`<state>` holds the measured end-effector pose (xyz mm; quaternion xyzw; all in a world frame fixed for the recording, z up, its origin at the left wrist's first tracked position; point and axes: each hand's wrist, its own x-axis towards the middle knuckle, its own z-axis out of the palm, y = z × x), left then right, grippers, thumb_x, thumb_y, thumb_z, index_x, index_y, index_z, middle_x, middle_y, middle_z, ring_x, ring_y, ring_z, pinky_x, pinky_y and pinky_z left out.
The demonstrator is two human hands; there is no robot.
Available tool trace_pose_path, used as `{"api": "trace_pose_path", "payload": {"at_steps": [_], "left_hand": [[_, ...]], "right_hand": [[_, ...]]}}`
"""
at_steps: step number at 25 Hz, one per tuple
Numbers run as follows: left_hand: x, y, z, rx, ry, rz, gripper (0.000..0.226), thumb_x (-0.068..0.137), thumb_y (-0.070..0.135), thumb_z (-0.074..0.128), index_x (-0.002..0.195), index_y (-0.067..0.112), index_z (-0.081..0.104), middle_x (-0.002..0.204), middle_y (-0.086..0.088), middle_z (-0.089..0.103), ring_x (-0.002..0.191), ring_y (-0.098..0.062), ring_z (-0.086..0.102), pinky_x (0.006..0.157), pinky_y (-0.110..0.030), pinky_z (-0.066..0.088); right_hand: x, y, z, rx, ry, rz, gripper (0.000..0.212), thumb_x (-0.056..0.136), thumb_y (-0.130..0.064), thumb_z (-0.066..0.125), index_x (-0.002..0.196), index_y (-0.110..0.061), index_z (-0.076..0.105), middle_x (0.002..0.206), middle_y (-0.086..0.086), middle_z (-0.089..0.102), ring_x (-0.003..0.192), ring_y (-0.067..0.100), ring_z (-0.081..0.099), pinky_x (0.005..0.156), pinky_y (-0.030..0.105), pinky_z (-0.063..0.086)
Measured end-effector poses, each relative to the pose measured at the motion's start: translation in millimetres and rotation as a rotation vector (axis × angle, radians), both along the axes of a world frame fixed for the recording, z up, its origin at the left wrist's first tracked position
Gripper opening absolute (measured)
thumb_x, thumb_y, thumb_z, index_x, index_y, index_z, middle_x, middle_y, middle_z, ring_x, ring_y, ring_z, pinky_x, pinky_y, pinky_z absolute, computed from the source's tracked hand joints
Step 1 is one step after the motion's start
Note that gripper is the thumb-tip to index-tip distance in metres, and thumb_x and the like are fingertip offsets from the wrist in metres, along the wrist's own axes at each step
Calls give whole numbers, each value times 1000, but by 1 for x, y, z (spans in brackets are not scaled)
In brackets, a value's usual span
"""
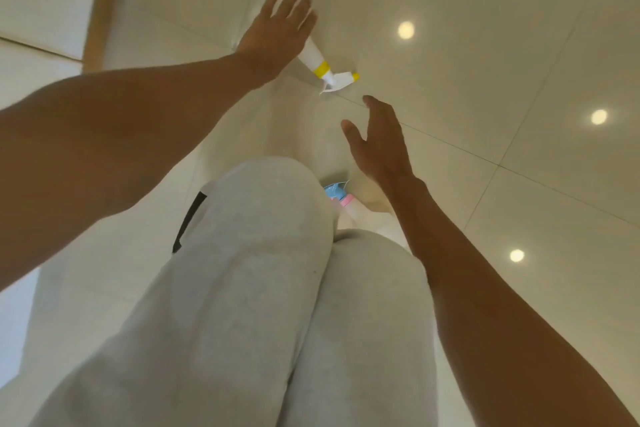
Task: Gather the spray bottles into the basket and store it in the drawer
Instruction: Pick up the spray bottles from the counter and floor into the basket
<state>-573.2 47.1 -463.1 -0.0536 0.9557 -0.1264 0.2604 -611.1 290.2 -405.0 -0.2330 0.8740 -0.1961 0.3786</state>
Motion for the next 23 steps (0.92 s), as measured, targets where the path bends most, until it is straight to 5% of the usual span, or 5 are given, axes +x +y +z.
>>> {"api": "trace_pose_path", "payload": {"at_steps": [5, 9, 12, 18, 23], "left_hand": [[5, -2, 14, 156, -37, 132, 84, 78, 13, 80, 144, -1, 31, 145, -24, 38, 135, -39, 39, 111, -53, 35], [65, 15, 84, 493, 83, 682, 93, 73, 46, 82, 146, 10, 37, 144, -13, 47, 129, -35, 48, 101, -50, 45], [121, 36, 175, 633, 307, 1031, 101, 66, 63, 79, 148, 17, 40, 149, -5, 48, 137, -26, 46, 111, -41, 39], [215, 70, 368, 660, 571, 1395, 102, 63, 77, 64, 148, 24, 42, 150, 2, 49, 136, -19, 49, 111, -36, 39], [288, 50, 465, 560, 845, 1593, 99, 64, 75, 62, 145, 22, 46, 149, 4, 51, 137, -14, 49, 112, -36, 43]], "right_hand": [[-1, -13, 4, -57, -14, -16, 49, 102, -30, 56, 145, -9, 46, 143, 9, 54, 134, 24, 49, 111, 31, 35], [20, -29, 71, -94, -139, -91, 37, 99, -25, 61, 130, -6, 60, 125, 11, 68, 117, 25, 64, 104, 34, 49], [49, -48, 159, -153, -205, -171, 42, 96, -26, 67, 133, -9, 58, 123, 6, 68, 110, 18, 66, 87, 11, 48], [132, -111, 349, -377, -221, -144, 47, 90, -27, 76, 131, -14, 60, 125, -2, 67, 113, 10, 64, 97, 36, 57], [211, -174, 444, -506, -263, -15, 40, 86, -27, 80, 123, -20, 66, 117, -10, 71, 109, 6, 66, 92, 26, 57]]}}
